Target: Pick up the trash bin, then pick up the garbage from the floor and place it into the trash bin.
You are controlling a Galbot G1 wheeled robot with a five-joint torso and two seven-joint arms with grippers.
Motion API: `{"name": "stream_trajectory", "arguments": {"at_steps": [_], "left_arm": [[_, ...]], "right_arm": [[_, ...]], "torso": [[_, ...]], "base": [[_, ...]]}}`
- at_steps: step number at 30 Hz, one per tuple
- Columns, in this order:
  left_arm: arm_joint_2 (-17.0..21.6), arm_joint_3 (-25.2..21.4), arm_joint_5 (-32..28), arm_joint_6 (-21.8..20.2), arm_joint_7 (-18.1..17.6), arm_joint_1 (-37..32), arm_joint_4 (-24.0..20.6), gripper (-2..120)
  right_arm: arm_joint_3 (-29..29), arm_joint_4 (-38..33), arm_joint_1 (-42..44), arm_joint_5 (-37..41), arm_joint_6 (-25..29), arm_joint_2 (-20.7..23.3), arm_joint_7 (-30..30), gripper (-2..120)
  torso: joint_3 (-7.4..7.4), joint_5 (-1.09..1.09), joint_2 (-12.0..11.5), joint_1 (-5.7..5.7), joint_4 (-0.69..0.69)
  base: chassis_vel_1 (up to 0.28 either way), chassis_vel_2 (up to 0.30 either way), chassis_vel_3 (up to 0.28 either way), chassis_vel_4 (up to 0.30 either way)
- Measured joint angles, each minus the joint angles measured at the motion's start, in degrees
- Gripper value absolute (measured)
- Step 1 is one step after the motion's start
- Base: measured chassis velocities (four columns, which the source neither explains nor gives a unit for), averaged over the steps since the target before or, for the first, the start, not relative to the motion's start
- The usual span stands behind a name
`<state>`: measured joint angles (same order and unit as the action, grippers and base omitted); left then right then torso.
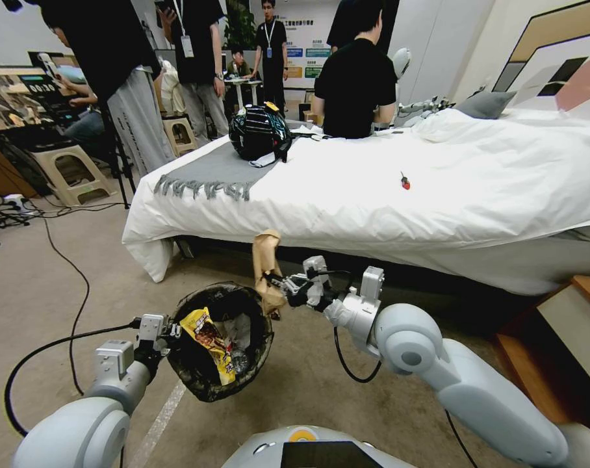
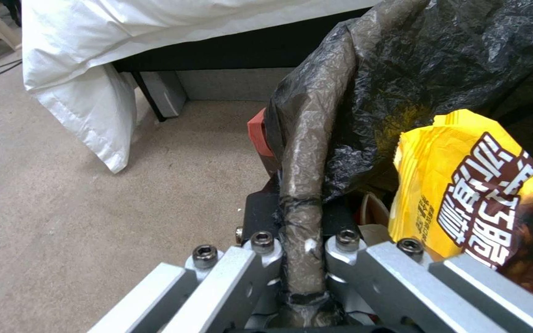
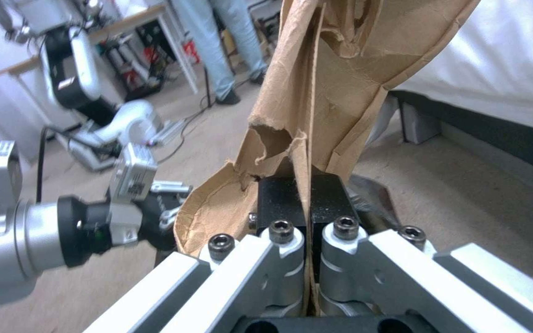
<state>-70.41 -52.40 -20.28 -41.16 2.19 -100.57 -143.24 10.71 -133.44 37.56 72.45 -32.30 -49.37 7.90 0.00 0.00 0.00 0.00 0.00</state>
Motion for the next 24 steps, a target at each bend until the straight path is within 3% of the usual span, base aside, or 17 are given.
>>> {"name": "stream_trajectory", "arguments": {"at_steps": [7, 9, 15, 24], "left_arm": [[0.3, 0.0, 0.0, 0.0, 0.0, 0.3, 0.0, 1], [0.3, 0.1, 0.0, 0.0, 0.1, 0.5, 0.0, 1], [0.4, 0.2, 0.0, 0.0, 0.2, 0.8, 0.0, 1], [0.5, 0.2, 0.0, 0.0, 0.4, 1.1, 0.0, 1]], "right_arm": [[4.1, 1.7, -2.9, 0.2, -2.0, -0.8, -0.3, 0], [6.8, 2.1, -4.1, 1.0, -3.6, -1.3, 3.1, 0], [8.7, 2.5, -4.3, 1.7, -4.8, -1.9, 6.9, 0], [11.1, 2.7, -5.1, 2.0, -5.7, -3.0, 7.7, 0]], "torso": [[0.0, 0.0, 0.0, 0.0, 0.0], [0.0, 0.0, 0.0, 0.0, 0.0], [0.0, 0.0, 0.0, 0.0, 0.0], [-0.01, 0.0, 0.0, 0.0, 0.0]], "base": [[0.0, 0.0, 0.0, 0.0], [0.0, 0.0, 0.0, 0.0], [0.0, 0.0, 0.0, 0.0], [0.0, 0.0, 0.0, 0.0]]}}
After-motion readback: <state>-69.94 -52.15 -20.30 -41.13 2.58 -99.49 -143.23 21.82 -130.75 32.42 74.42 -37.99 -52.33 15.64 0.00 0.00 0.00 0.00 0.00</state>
